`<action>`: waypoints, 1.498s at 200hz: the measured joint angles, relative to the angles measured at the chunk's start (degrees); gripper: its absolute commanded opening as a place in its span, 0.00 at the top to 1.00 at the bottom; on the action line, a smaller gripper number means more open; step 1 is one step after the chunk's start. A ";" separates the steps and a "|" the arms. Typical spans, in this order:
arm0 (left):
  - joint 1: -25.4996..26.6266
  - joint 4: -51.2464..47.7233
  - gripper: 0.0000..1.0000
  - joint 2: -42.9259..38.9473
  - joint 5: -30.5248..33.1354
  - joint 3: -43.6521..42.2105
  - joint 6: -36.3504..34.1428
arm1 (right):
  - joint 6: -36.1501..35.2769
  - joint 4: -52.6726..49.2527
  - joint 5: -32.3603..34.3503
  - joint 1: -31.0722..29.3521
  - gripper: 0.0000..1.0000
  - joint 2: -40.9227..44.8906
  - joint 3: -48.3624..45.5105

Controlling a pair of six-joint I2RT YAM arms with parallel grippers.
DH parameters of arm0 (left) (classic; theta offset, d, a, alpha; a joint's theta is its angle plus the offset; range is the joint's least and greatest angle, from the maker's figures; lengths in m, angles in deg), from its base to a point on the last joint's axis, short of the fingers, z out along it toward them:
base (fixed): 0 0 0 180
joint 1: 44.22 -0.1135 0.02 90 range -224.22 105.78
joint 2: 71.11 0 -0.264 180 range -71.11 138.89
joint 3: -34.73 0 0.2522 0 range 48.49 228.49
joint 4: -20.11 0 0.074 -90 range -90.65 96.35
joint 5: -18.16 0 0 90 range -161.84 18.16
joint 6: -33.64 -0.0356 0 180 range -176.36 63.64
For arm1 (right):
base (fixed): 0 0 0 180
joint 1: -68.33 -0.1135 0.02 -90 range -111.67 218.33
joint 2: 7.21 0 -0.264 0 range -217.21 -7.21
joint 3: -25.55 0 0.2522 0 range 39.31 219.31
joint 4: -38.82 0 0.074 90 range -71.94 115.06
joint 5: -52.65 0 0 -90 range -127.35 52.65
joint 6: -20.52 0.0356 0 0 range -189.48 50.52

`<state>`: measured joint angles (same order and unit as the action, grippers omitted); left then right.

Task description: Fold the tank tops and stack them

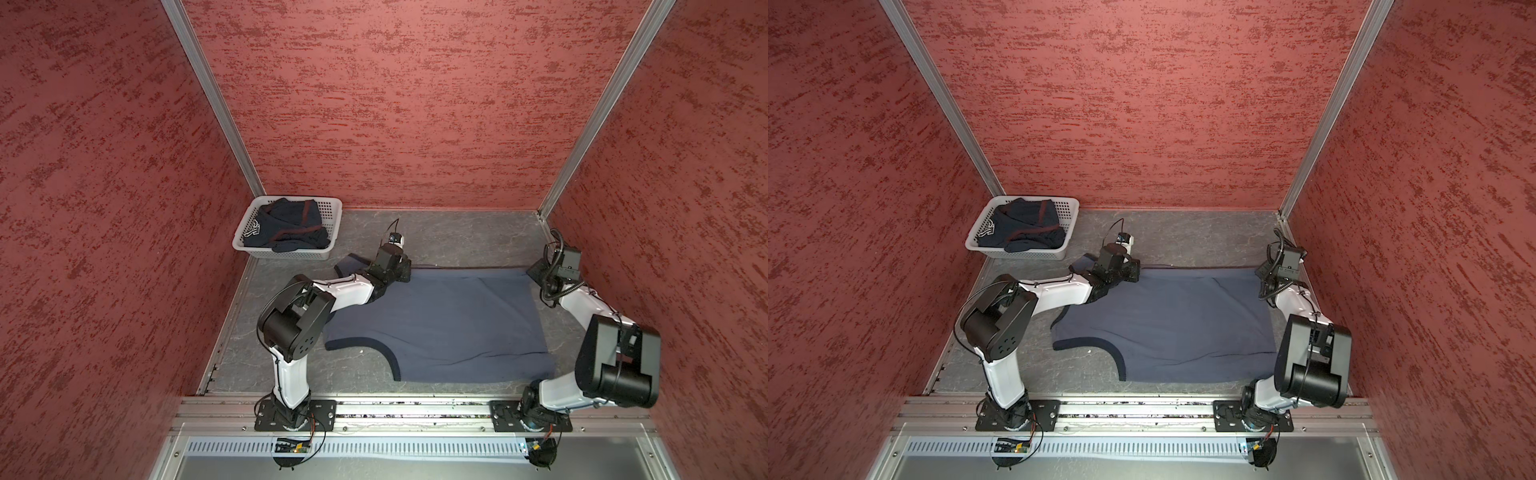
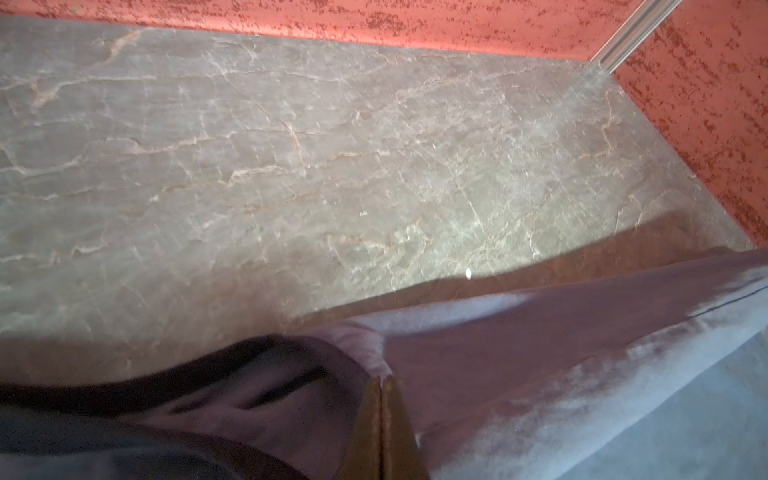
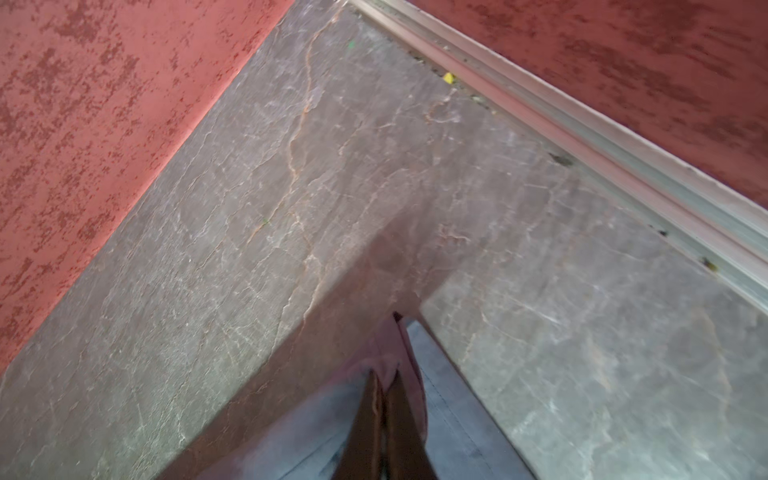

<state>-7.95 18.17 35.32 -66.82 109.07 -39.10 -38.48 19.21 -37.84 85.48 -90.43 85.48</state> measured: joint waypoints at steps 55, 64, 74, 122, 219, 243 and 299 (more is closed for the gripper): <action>2.67 2.19 0.86 -2.10 1.22 -5.20 -0.02 | 1.66 0.57 1.03 0.50 0.84 3.74 -5.51; 2.93 2.08 0.81 -2.19 1.33 -5.77 0.11 | 2.14 0.57 1.20 0.57 0.74 3.96 -6.62; 3.19 1.75 0.77 -2.21 1.42 -6.16 0.22 | 2.73 0.44 1.62 0.61 0.60 4.20 -7.72; 4.59 -0.76 0.52 -7.21 1.90 -9.01 1.99 | 4.37 -1.09 4.55 0.72 0.41 8.96 -9.49; 4.13 -26.69 0.49 2.73 3.80 11.93 12.94 | 1.99 -5.70 0.63 0.72 0.35 0.63 -2.78; 4.13 -30.88 0.55 5.18 2.19 12.90 14.49 | 1.33 -7.65 0.66 0.72 0.35 -3.08 -0.39; 4.28 -33.31 0.82 7.37 0.33 14.75 15.85 | 0.44 -9.44 0.68 0.72 0.42 -7.30 0.66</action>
<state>-3.66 -15.14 42.69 -66.49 123.82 -23.25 -38.04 9.77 -37.16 86.20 -97.73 86.14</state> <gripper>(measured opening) 0.238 0.605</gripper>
